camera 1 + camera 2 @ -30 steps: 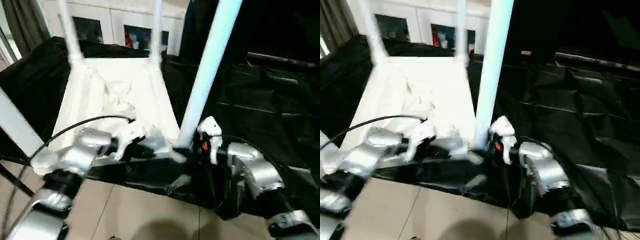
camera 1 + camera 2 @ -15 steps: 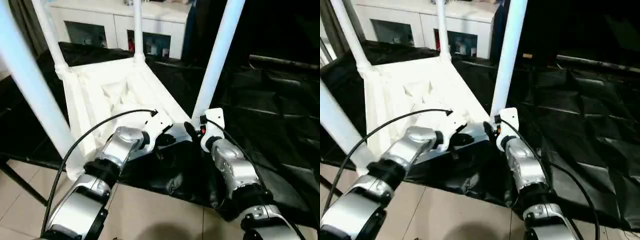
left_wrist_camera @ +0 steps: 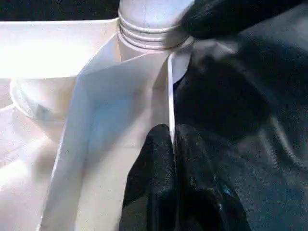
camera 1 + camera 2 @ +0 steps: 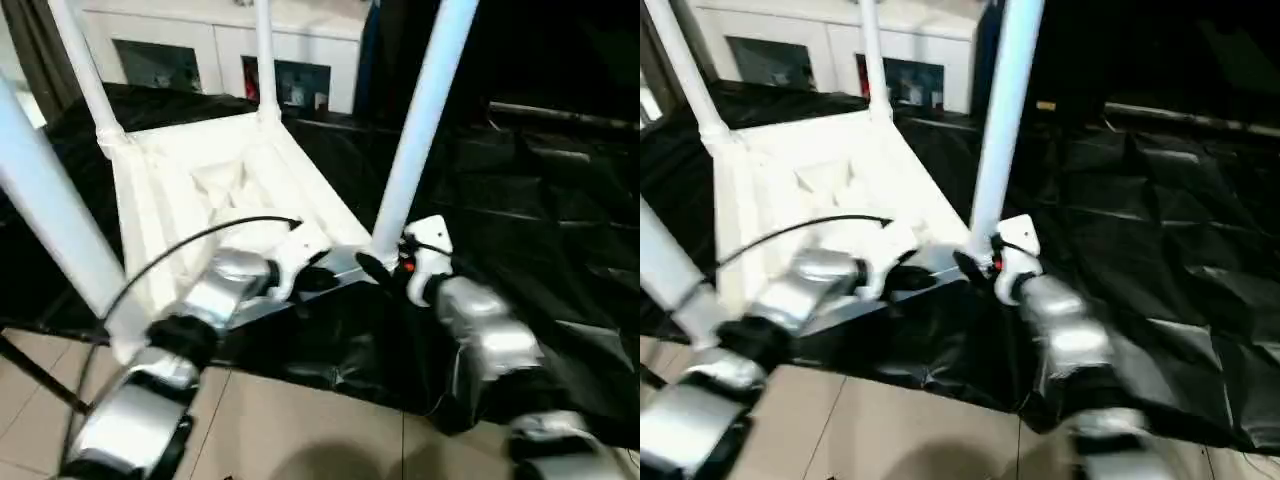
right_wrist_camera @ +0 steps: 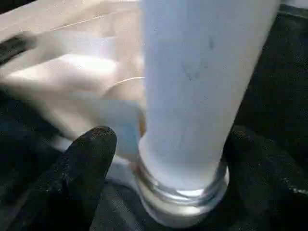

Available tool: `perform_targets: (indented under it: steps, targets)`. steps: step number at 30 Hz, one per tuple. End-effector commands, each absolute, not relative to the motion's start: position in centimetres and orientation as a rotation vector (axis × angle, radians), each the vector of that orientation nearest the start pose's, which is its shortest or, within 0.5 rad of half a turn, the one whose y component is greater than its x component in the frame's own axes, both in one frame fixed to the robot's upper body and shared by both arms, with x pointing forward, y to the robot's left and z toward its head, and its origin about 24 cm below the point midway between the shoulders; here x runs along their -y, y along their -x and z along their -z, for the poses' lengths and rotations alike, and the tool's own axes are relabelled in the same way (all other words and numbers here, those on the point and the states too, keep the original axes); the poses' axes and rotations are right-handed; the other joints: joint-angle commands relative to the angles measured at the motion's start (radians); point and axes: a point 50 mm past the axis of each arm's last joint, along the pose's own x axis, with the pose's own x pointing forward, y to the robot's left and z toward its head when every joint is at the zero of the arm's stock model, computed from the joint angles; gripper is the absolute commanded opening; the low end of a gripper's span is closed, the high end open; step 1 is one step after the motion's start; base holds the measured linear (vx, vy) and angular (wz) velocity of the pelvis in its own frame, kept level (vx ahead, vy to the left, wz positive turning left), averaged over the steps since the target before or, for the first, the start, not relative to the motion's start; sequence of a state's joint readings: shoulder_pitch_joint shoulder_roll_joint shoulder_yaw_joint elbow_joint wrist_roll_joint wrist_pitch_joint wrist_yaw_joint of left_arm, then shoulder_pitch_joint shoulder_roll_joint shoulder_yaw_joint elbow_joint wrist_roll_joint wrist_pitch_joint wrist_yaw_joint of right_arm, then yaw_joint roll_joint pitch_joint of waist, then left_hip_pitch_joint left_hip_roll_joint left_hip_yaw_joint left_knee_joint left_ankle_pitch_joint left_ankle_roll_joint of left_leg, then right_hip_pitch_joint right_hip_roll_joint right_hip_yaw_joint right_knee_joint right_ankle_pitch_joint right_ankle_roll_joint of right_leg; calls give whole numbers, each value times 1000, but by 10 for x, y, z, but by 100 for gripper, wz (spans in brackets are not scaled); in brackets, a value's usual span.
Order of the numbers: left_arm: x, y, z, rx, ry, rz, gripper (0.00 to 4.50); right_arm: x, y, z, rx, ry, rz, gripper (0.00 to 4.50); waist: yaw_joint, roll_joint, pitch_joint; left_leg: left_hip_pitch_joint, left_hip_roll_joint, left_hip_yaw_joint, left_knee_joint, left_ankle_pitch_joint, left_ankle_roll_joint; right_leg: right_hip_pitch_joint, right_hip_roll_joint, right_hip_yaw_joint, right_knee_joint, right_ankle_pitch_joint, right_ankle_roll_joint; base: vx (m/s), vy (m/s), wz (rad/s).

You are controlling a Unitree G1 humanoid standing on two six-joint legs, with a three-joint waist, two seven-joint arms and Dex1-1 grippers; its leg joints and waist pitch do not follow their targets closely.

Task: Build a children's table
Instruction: Rotate leg to tighten

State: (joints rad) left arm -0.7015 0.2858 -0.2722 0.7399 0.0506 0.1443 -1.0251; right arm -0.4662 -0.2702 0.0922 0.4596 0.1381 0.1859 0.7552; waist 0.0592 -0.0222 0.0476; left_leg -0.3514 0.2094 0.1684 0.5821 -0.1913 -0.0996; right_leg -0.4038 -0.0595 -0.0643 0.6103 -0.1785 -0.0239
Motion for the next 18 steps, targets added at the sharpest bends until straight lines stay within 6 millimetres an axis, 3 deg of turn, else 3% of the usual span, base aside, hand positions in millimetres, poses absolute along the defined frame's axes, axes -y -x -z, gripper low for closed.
perform_targets:
  steps: [1, 4, 7, 9, 12, 17, 18]
  targets:
    - [-122, -331, -55, -459, -390, 1266, 0, 139, -312, -51, -285, 124, -974, 388, 7, -3, -60, -5, 19, 0, -62, -144, 73, 59, -75, 47, -74, -178, -194, 0, 0, 0]
    - [-130, -316, -59, -489, -338, 1433, 0, 145, -302, -49, -341, 155, -1091, 388, 8, -4, -60, -3, 23, 2, -62, -141, 74, 58, -77, 49, -69, -159, -218, 0, 0, 0]
    - [-134, -312, -58, -519, -336, 1457, 0, 145, -300, -46, -375, 182, -1135, 388, 13, 2, -62, 3, 26, 5, -61, -118, 78, 53, -71, 48, -58, -74, -253, 0, 0, 0]
    - [-134, -311, -58, -521, -335, 1459, 0, 144, -300, -45, -379, 191, -1140, 388, 20, 1, -59, 3, 26, 7, -62, -144, 72, 54, -73, 48, -61, -101, -251, 0, 0, 0]
    - [-134, -309, -56, -518, -331, 1456, 0, 142, -302, -45, -373, 191, -1134, 353, 29, 0, -57, 5, 25, 5, -65, -171, 46, 55, -78, 50, -69, -178, -223, 0, 0, 0]
    - [-135, -307, -55, -521, -329, 1461, 0, 137, -301, -48, -353, 158, -1164, 319, 26, -3, -59, 2, 24, 3, -64, -158, 41, 57, -77, 50, -68, -183, -205, 0, 0, 0]
    - [-137, -306, -55, -527, -329, 1460, 0, 136, -300, -48, -359, 154, -1182, 313, 25, -9, -59, 2, 23, 5, -64, -154, 44, 57, -75, 50, -68, -178, -204, 0, 0, 0]
